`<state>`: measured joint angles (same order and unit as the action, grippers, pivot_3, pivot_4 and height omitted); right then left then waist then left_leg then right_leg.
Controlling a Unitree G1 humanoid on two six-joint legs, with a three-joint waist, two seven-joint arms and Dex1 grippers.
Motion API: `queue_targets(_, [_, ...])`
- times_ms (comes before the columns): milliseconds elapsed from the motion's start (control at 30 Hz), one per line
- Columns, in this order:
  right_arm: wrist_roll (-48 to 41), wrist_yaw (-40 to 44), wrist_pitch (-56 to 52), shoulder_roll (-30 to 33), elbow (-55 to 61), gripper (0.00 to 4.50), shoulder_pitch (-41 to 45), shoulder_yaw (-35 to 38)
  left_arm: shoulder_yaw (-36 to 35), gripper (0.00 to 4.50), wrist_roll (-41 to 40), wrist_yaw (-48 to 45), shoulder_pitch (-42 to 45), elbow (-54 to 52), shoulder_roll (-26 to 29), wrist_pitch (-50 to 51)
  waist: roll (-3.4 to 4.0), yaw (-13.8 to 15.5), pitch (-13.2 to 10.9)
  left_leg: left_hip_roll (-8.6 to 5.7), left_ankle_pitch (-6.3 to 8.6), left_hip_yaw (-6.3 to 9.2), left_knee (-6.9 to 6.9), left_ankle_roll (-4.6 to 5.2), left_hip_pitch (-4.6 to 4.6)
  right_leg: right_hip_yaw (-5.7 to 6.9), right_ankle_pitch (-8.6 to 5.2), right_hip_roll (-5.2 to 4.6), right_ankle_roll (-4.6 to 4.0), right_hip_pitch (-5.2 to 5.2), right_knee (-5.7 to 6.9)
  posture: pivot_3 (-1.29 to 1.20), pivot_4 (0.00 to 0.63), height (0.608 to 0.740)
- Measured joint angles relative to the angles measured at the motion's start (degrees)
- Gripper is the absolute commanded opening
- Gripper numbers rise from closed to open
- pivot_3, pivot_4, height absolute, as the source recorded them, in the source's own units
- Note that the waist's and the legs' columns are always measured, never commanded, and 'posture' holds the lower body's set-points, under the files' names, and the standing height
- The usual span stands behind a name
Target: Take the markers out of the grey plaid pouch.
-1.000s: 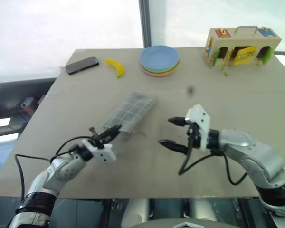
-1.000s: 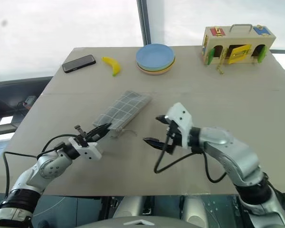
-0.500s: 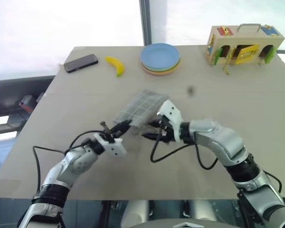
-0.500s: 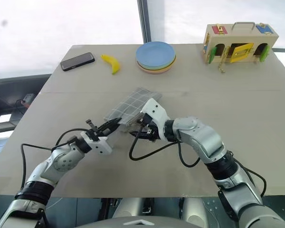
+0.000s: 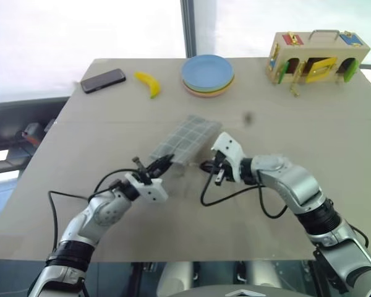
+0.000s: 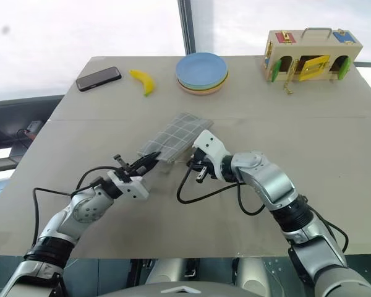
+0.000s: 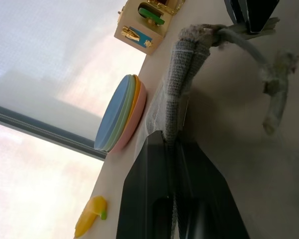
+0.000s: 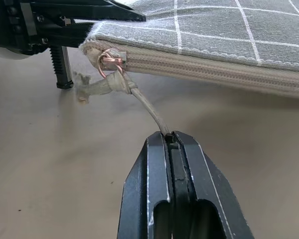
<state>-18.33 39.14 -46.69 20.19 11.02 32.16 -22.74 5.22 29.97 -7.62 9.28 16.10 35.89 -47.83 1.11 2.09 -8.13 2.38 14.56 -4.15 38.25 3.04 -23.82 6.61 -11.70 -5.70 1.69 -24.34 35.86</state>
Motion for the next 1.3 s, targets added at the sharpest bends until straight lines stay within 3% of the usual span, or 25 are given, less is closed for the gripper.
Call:
queue_targets(100, [0.43, 1.43, 1.38, 0.35, 0.10, 1.38, -0.02, -0.10, -0.01, 0.00, -0.04, -0.02, 0.04, -0.04, -0.15, 0.19, -0.03, 0.00, -0.02, 0.00, 0.00, 0.00, 0.00, 0.00, 0.00, 0.00, 0.00, 0.00, 0.00, 0.00, 0.00, 0.00, 0.150, 0.740])
queue_targets(267, [2.73, 0.54, 3.19, -0.82, 0.03, 1.38, -0.10, -1.16, 0.14, 0.00, 0.01, -0.14, 0.04, -0.82, -0.56, 0.87, -0.06, -0.01, -0.04, 0.01, 0.00, 0.00, 0.00, 0.00, 0.00, 0.00, 0.00, 0.00, 0.01, 0.00, 0.00, 0.00, 0.150, 0.740])
queue_targets(400, [3.25, 0.22, 3.65, -2.43, -1.04, 0.10, -0.09, -1.07, 0.62, 0.00, 0.00, -0.14, 0.07, -1.28, -0.61, 1.16, -0.08, -0.02, -0.05, 0.00, 0.00, -0.02, 0.00, 0.00, -0.01, 0.00, 0.00, 0.00, 0.01, 0.00, 0.00, 0.00, 0.150, 0.740])
queue_targets(667, [3.26, -0.92, 3.06, -0.14, -2.04, 0.10, -0.03, 4.02, 1.63, 0.00, -2.73, -0.92, -0.05, -1.14, -0.49, -0.47, -0.17, -0.02, -0.11, -0.01, 0.01, -0.04, 0.00, 0.01, -0.02, -0.01, 0.00, -0.01, 0.01, 0.00, -0.01, 0.00, 0.150, 0.740])
queue_targets(800, [2.96, -4.86, 2.00, 2.12, -6.44, 0.10, 1.12, 10.35, 5.21, 0.00, -10.39, -5.75, -0.64, -0.87, -0.37, -4.21, -0.26, -0.23, -0.26, 0.01, 0.02, -0.05, -0.01, 0.02, -0.04, -0.02, 0.00, -0.01, 0.00, -0.01, -0.01, 0.00, 0.150, 0.740])
queue_targets(967, [6.25, -9.68, 1.87, 9.81, -11.39, 0.10, 1.55, 20.83, 6.71, 0.00, -19.45, -11.89, -2.31, -0.92, 1.45, -5.98, -0.34, -0.75, -0.42, -0.01, 0.05, -0.15, -0.08, 0.05, -0.11, -0.08, -0.01, 0.04, 0.02, -0.13, 0.00, 0.00, 0.150, 0.740])
queue_targets(1067, [6.24, -9.67, 1.63, 10.01, -11.15, 0.10, 1.00, 21.38, 7.25, 0.00, -21.30, -14.23, -1.46, -1.02, 0.93, -5.87, -0.43, -1.63, -0.51, 0.02, 0.05, -0.19, -0.09, 0.05, -0.11, -0.13, -0.01, 0.26, 0.02, -0.18, 0.03, 0.00, 0.150, 0.740])
queue_targets(1200, [3.50, -6.43, -1.23, 11.18, -2.64, 0.10, -3.18, 20.96, 7.27, 0.00, -22.24, -16.20, -0.55, -0.99, 0.09, -5.12, -0.44, -1.87, -0.55, 0.12, 0.05, -0.20, -0.12, 0.05, -0.10, -0.18, -0.01, 0.35, 0.02, -0.21, 0.05, 0.00, 0.150, 0.740])
queue_targets(1300, [-1.07, -3.41, -5.17, 11.69, 6.73, 0.96, -6.12, 20.12, 7.15, 0.00, -22.40, -17.05, -0.34, -0.71, -0.29, -4.79, -0.51, -1.82, -0.60, 0.30, 0.05, -0.17, -0.10, 0.05, -0.10, -0.20, -0.02, 0.35, 0.03, -0.21, 0.04, 0.00, 0.150, 0.740])
